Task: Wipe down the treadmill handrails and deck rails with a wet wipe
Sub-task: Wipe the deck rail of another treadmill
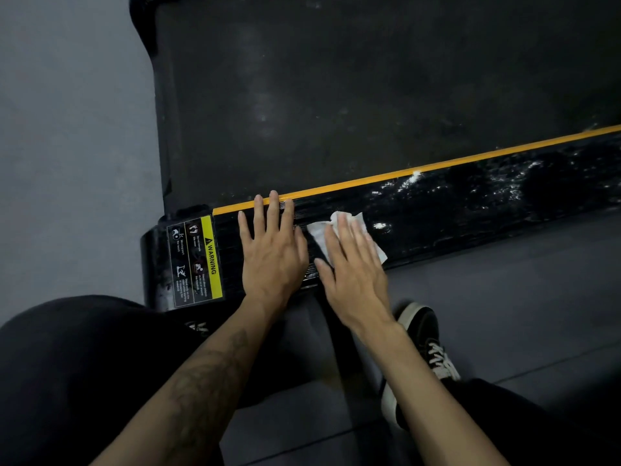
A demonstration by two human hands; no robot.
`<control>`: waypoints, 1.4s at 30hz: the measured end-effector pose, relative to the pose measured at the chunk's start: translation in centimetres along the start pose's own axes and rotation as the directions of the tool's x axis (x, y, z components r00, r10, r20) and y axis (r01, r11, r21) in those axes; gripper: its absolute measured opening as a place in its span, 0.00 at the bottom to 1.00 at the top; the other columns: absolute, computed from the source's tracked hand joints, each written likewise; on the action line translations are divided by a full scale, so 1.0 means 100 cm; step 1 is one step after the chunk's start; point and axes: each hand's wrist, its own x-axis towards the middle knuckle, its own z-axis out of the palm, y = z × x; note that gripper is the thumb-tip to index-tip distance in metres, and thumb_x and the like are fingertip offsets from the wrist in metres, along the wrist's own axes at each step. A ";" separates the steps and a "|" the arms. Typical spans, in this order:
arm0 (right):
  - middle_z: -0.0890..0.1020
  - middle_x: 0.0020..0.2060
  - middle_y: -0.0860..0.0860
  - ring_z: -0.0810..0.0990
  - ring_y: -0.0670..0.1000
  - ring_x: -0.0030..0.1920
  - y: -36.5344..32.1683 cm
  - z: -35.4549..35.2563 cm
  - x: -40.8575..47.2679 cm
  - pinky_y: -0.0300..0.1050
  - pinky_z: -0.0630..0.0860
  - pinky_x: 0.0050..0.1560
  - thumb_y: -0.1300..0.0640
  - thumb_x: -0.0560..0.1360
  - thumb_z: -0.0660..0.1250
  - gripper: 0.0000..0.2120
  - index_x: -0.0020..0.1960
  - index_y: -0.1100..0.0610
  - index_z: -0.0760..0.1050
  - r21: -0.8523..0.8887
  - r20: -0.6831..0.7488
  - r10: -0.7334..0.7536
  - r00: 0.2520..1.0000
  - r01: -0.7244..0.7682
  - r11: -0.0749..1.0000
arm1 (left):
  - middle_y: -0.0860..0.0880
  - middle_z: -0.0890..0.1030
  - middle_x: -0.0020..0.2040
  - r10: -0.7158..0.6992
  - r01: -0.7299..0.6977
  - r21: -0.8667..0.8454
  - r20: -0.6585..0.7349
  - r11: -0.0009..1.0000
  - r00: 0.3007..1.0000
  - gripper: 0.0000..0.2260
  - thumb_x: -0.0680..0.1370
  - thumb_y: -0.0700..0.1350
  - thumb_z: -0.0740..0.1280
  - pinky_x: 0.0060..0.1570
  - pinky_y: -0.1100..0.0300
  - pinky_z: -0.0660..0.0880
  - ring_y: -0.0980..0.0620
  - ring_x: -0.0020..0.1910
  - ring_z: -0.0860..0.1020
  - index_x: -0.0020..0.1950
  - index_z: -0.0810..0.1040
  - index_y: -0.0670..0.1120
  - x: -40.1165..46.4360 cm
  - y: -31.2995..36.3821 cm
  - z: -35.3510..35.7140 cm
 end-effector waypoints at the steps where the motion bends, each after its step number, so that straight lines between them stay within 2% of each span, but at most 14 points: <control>1: 0.50 0.83 0.55 0.46 0.55 0.83 -0.001 0.001 -0.002 0.54 0.50 0.82 0.43 0.85 0.48 0.31 0.84 0.56 0.52 -0.022 0.008 -0.042 0.999 0.043 0.999 | 0.44 0.56 0.84 -0.001 0.001 -0.001 0.003 1.000 1.000 0.25 0.85 0.52 0.52 0.80 0.37 0.47 0.42 0.84 0.49 0.82 0.61 0.46 0.000 0.000 0.000; 4: 0.49 0.83 0.52 0.45 0.52 0.83 0.012 -0.002 0.001 0.53 0.50 0.82 0.42 0.85 0.47 0.30 0.84 0.54 0.51 -0.017 0.028 -0.083 0.996 0.084 0.996 | 0.44 0.56 0.84 -0.004 0.004 -0.007 0.001 1.000 1.000 0.25 0.85 0.52 0.52 0.80 0.38 0.46 0.43 0.84 0.49 0.82 0.61 0.46 0.000 0.000 0.001; 8: 0.46 0.83 0.52 0.41 0.52 0.83 0.000 -0.003 0.007 0.52 0.45 0.83 0.41 0.85 0.41 0.32 0.84 0.56 0.47 0.030 0.005 0.076 0.997 -0.076 0.997 | 0.44 0.56 0.84 -0.008 0.008 0.001 -0.002 1.000 1.000 0.25 0.85 0.52 0.52 0.80 0.38 0.47 0.43 0.83 0.49 0.82 0.61 0.46 0.001 0.000 0.000; 13: 0.48 0.83 0.51 0.45 0.51 0.83 0.006 -0.003 0.002 0.53 0.49 0.82 0.46 0.85 0.42 0.29 0.84 0.55 0.50 0.002 0.050 -0.128 0.990 0.128 0.992 | 0.44 0.55 0.84 -0.003 0.003 0.005 0.013 1.000 1.000 0.25 0.86 0.52 0.50 0.80 0.37 0.47 0.43 0.84 0.48 0.82 0.60 0.47 0.001 -0.001 0.002; 18: 0.47 0.83 0.51 0.42 0.53 0.83 -0.001 -0.006 0.010 0.53 0.45 0.83 0.45 0.84 0.37 0.31 0.84 0.55 0.48 0.040 0.019 0.089 0.996 -0.089 0.995 | 0.44 0.57 0.84 -0.005 0.005 0.005 0.000 1.000 1.000 0.25 0.85 0.52 0.51 0.80 0.37 0.49 0.42 0.83 0.50 0.82 0.61 0.47 0.002 -0.001 0.002; 22: 0.43 0.83 0.49 0.40 0.51 0.83 0.002 -0.004 0.013 0.53 0.46 0.82 0.46 0.85 0.38 0.29 0.84 0.53 0.45 -0.029 0.090 -0.130 0.987 0.133 0.991 | 0.44 0.55 0.84 -0.007 0.007 -0.003 0.027 1.000 1.000 0.25 0.86 0.53 0.49 0.80 0.37 0.47 0.43 0.84 0.48 0.83 0.60 0.48 0.001 -0.001 0.002; 23: 0.43 0.83 0.48 0.40 0.50 0.83 0.009 -0.006 0.015 0.53 0.46 0.82 0.47 0.85 0.40 0.28 0.84 0.52 0.45 -0.025 0.091 -0.138 0.986 0.141 0.990 | 0.44 0.55 0.84 -0.008 0.008 -0.007 0.025 1.000 1.000 0.25 0.86 0.53 0.49 0.80 0.37 0.47 0.43 0.84 0.48 0.83 0.60 0.47 0.001 -0.001 0.002; 27: 0.43 0.83 0.49 0.39 0.51 0.83 0.009 -0.010 0.021 0.53 0.44 0.82 0.46 0.86 0.42 0.29 0.84 0.52 0.45 0.015 0.052 0.093 0.994 -0.094 0.995 | 0.44 0.56 0.84 -0.011 0.011 -0.013 0.009 1.000 1.000 0.25 0.85 0.52 0.53 0.80 0.38 0.48 0.43 0.83 0.50 0.82 0.61 0.47 0.001 0.001 -0.001; 28: 0.43 0.83 0.50 0.39 0.52 0.83 0.003 -0.009 0.021 0.54 0.44 0.82 0.45 0.85 0.41 0.29 0.84 0.52 0.44 0.008 0.051 0.103 0.993 -0.104 0.995 | 0.45 0.56 0.84 -0.013 0.013 -0.015 0.013 1.000 1.000 0.25 0.85 0.52 0.53 0.80 0.38 0.48 0.43 0.84 0.49 0.82 0.61 0.47 0.001 0.001 -0.001; 32: 0.44 0.83 0.49 0.40 0.51 0.83 0.006 -0.008 0.021 0.53 0.46 0.82 0.45 0.86 0.42 0.29 0.84 0.52 0.45 -0.031 0.104 -0.100 0.990 0.103 0.994 | 0.45 0.53 0.84 -0.018 0.019 -0.019 0.040 1.000 0.999 0.25 0.86 0.53 0.52 0.80 0.39 0.45 0.44 0.84 0.46 0.83 0.59 0.48 0.001 0.001 -0.002; 33: 0.43 0.83 0.48 0.40 0.50 0.83 0.013 -0.010 0.022 0.52 0.45 0.82 0.45 0.86 0.43 0.29 0.84 0.51 0.45 -0.029 0.103 -0.091 0.990 0.095 0.995 | 0.45 0.54 0.84 -0.017 0.018 -0.018 0.038 1.000 0.999 0.25 0.86 0.53 0.52 0.80 0.39 0.45 0.44 0.84 0.47 0.83 0.59 0.48 0.001 0.001 -0.002; 37: 0.43 0.83 0.50 0.38 0.52 0.83 0.011 -0.011 0.027 0.54 0.42 0.82 0.45 0.85 0.44 0.30 0.84 0.53 0.44 0.011 0.049 0.175 0.983 -0.176 0.984 | 0.45 0.55 0.84 -0.027 0.027 -0.025 0.031 0.999 0.999 0.25 0.86 0.53 0.53 0.80 0.38 0.46 0.44 0.84 0.48 0.83 0.60 0.48 0.002 0.002 -0.004; 38: 0.43 0.83 0.51 0.39 0.53 0.83 0.003 -0.010 0.027 0.54 0.42 0.82 0.45 0.85 0.44 0.30 0.84 0.53 0.45 0.009 0.047 0.183 0.982 -0.184 0.983 | 0.45 0.55 0.84 -0.026 0.027 -0.025 0.032 0.999 0.999 0.25 0.85 0.53 0.53 0.80 0.38 0.46 0.44 0.84 0.47 0.83 0.60 0.48 0.002 0.002 -0.004; 42: 0.42 0.83 0.49 0.38 0.52 0.83 0.002 -0.011 0.027 0.53 0.42 0.82 0.44 0.84 0.38 0.30 0.84 0.52 0.42 -0.006 0.112 -0.044 0.993 0.045 0.999 | 0.45 0.54 0.84 -0.024 0.025 -0.027 0.042 0.999 0.999 0.25 0.86 0.53 0.53 0.80 0.39 0.45 0.44 0.84 0.47 0.83 0.59 0.48 0.001 0.003 -0.004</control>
